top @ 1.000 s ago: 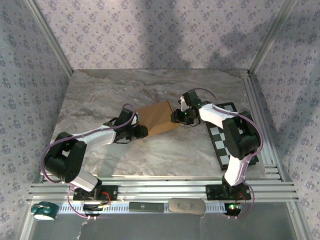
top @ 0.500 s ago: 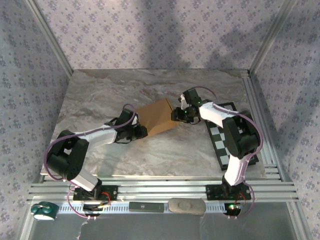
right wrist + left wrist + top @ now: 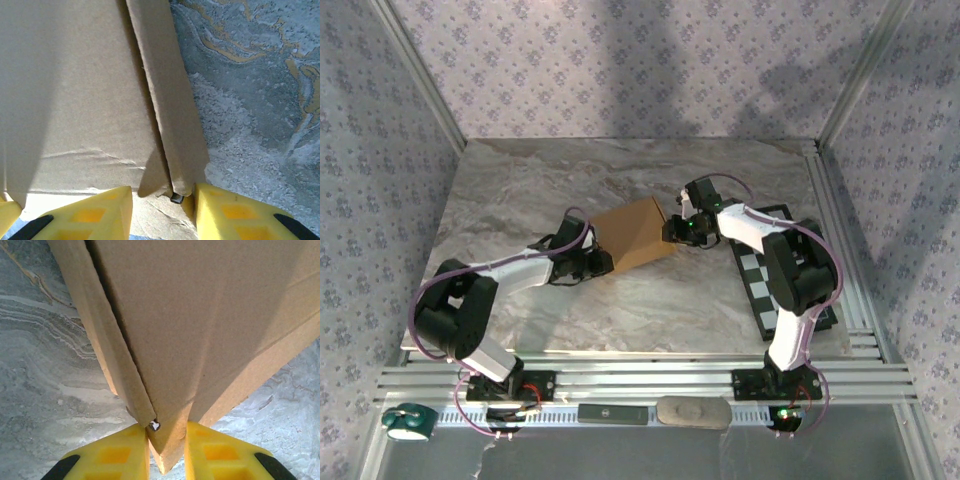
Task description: Fold the paper box
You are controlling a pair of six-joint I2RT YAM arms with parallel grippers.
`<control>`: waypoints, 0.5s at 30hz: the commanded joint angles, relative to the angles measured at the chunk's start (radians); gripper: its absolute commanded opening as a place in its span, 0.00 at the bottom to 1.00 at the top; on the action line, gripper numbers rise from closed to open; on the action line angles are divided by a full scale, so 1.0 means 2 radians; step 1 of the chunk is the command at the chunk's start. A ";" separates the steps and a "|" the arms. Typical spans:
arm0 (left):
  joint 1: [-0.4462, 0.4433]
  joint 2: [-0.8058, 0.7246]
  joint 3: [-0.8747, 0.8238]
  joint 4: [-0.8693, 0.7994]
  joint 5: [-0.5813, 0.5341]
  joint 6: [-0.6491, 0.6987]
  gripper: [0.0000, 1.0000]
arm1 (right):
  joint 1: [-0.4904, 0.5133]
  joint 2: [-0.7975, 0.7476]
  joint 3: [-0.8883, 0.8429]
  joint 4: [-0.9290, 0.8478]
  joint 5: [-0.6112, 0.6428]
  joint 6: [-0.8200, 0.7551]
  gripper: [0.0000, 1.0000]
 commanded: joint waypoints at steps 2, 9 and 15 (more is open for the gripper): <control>0.001 0.001 0.017 0.015 0.018 0.000 0.20 | 0.002 0.004 0.014 -0.010 -0.024 0.002 0.38; 0.006 0.004 0.022 0.004 0.015 0.008 0.19 | 0.002 0.004 0.016 -0.014 -0.024 0.001 0.38; 0.005 -0.001 0.029 -0.037 -0.013 0.033 0.34 | -0.002 0.006 0.016 -0.018 -0.017 -0.005 0.39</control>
